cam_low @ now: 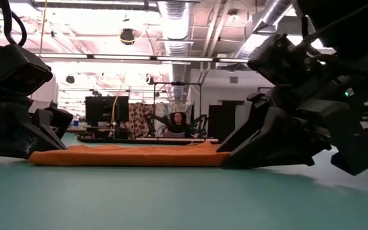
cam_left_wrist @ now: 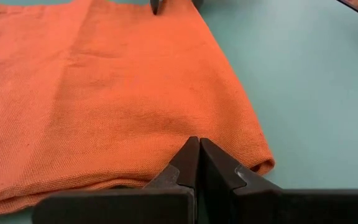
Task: Roll napkin
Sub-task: Roll the orange table napkin
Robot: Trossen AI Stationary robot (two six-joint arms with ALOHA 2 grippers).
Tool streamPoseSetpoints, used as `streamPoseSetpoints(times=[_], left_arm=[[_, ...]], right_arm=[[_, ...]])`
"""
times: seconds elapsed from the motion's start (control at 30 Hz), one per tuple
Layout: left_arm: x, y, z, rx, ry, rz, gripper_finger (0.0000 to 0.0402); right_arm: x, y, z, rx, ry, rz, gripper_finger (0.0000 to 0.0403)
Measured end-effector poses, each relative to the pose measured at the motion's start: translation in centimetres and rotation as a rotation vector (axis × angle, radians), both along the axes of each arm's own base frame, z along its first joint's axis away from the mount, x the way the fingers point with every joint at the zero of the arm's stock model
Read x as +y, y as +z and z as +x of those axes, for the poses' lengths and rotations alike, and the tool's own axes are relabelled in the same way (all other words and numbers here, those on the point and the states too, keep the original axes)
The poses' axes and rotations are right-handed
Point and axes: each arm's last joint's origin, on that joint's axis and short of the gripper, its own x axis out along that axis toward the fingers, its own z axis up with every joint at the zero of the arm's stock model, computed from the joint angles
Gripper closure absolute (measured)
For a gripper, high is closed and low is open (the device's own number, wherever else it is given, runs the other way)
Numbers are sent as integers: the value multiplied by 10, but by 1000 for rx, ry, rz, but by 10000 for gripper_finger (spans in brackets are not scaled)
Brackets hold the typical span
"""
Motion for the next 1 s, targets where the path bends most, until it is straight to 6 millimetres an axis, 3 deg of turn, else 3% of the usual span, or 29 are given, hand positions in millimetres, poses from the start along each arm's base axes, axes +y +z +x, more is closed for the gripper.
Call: streamPoseSetpoints(times=[0.2, 0.47, 0.7, 0.87, 1.0], left_arm=[[0, 0, 0, -7, -12, 12, 401], [-3, 9, 4, -94, -24, -70, 401], [-8, 30, 9, -248, -43, -191, 401], [-8, 41, 10, -289, -31, -201, 401], [-5, 34, 11, -232, 72, -104, 401]], right_arm=[[-3, -3, -5, -1, -25, 29, 242], [-1, -4, -6, -10, -32, 60, 381], [9, -2, -8, -30, -39, 63, 372], [12, 0, -6, -32, -43, 68, 386], [14, 2, -2, -32, -39, 75, 387]])
